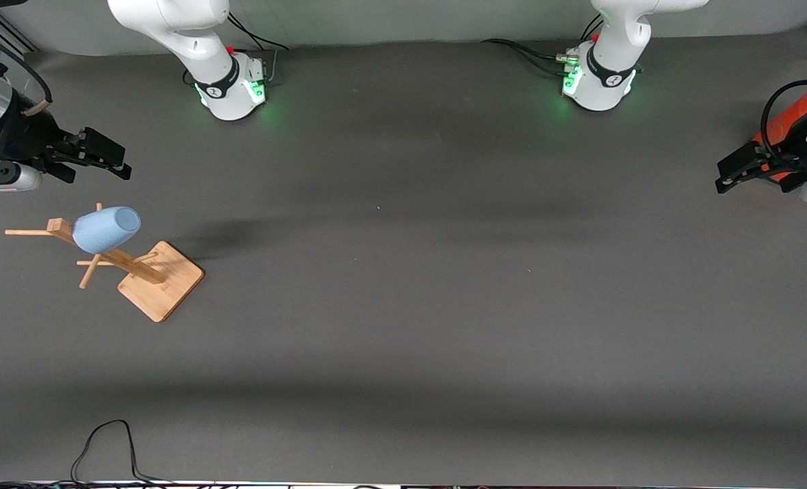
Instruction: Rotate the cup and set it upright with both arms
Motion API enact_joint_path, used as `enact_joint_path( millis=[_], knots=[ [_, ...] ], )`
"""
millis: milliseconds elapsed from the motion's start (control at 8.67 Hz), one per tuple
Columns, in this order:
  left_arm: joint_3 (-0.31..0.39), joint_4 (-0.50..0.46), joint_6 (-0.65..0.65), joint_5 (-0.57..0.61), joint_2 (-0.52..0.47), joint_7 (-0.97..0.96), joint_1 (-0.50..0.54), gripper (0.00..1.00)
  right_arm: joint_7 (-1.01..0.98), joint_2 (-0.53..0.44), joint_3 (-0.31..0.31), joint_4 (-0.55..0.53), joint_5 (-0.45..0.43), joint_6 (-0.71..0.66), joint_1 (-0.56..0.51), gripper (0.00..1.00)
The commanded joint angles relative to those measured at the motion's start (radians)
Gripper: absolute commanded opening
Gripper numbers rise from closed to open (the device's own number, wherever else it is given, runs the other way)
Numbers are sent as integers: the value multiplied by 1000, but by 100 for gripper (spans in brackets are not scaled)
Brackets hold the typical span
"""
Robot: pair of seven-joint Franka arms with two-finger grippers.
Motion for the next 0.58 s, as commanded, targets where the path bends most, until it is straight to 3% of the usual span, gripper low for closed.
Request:
enact_joint_path(
  millis=[0,462],
  knots=[
    [-1,2,8,-3,0,-9,2,100,-17,11,-3,24,-12,-12,2,100],
    [-1,-3,8,-3,0,-9,2,100,-5,23,-3,17,-12,-43,2,100]
  ],
)
